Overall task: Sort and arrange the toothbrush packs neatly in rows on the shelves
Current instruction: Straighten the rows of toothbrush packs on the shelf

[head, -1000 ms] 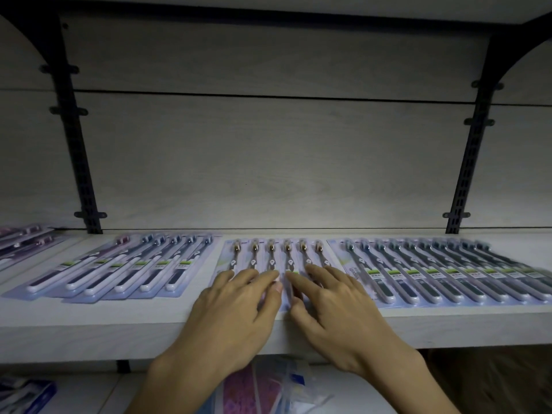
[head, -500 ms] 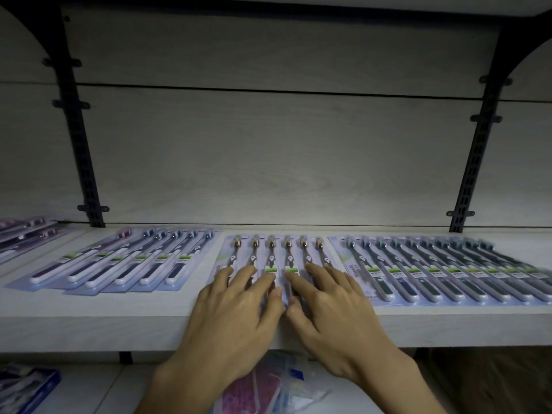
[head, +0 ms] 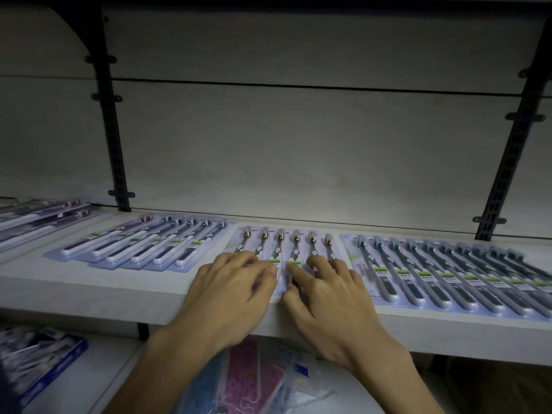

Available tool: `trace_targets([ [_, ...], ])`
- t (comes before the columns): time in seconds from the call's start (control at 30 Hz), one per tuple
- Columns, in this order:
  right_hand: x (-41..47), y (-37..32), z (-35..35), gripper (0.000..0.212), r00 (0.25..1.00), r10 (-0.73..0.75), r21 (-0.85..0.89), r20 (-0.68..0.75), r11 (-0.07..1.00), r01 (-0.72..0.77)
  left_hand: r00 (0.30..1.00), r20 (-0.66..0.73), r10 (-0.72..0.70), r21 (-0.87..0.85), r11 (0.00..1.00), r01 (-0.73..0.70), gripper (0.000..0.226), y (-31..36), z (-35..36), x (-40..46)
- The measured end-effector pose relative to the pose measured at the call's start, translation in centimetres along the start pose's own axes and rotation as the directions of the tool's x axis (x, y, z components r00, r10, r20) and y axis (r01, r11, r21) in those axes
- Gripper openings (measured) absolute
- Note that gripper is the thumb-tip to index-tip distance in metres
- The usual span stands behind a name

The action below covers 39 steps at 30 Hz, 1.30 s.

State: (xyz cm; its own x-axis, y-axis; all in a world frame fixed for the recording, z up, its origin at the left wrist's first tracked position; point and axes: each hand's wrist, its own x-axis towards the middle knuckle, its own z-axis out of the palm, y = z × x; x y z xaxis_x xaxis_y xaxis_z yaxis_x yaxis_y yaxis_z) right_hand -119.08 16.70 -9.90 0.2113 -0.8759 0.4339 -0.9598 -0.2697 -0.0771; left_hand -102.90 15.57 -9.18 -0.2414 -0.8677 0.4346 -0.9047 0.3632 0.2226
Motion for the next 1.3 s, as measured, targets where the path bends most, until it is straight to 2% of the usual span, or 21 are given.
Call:
trace_targets([
  [0.13,-0.1,0.1,-0.4,0.075,1.0,0.006,0.031,0.023,0.999,-0.007,1.0,0.008,0.016,-0.011,1.0,-0.016,0.042,-0.4,-0.5,0.1],
  [0.3,1.0,-2.1,-1.5,0.077,1.0,0.001,-0.036,0.003,0.999,-0.001,0.997,-0.071,0.028,0.013,1.0,-0.027,0.06,-2.9,-1.8,0.1],
  [0.47,2.8,-6.7,-1.2,0.077,1.0,-0.029,-0.046,-0.005,0.999,0.029,0.994,-0.107,0.025,0.057,0.998,-0.018,0.062,-8.3,-3.2,-0.5],
  [0.57,4.2,-10.4,0.0,0.066,0.999,-0.028,-0.034,-0.028,0.999,0.027,0.992,-0.127,0.027,0.043,0.999,-0.022,0.06,-12.6,-4.4,-1.2],
  [0.67,5.3,-14.3,1.1,0.068,0.998,-0.041,-0.015,-0.038,0.999,0.041,0.989,-0.14,0.039,0.038,0.999,-0.034,0.054,-16.8,-5.7,-2.0],
  [0.83,6.8,-19.4,2.6,0.068,1.0,-0.007,-0.02,-0.024,1.0,0.007,0.993,-0.113,0.027,0.025,0.999,-0.025,0.034,-22.5,-7.4,-3.0],
  [0.9,7.3,-20.9,3.2,0.069,1.0,0.012,-0.032,-0.025,0.999,-0.013,0.994,-0.099,0.04,0.009,0.999,-0.039,0.039,-24.1,-7.8,-3.2],
  [1.0,8.1,-22.2,3.8,0.049,0.998,0.055,-0.022,0.012,0.998,-0.055,0.997,-0.055,0.063,0.01,0.998,-0.062,0.047,-25.8,-8.1,-3.1],
  [1.17,8.9,-22.4,4.1,0.045,0.994,0.101,0.006,0.041,0.995,-0.102,0.995,-0.008,0.102,-0.027,0.994,-0.102,0.036,-27.0,-8.2,-2.7],
  [1.3,9.7,-22.3,4.1,0.046,0.99,0.111,0.018,0.088,0.993,-0.113,0.991,-0.023,0.135,-0.066,0.988,-0.136,0.031,-26.6,-8.0,-1.9],
])
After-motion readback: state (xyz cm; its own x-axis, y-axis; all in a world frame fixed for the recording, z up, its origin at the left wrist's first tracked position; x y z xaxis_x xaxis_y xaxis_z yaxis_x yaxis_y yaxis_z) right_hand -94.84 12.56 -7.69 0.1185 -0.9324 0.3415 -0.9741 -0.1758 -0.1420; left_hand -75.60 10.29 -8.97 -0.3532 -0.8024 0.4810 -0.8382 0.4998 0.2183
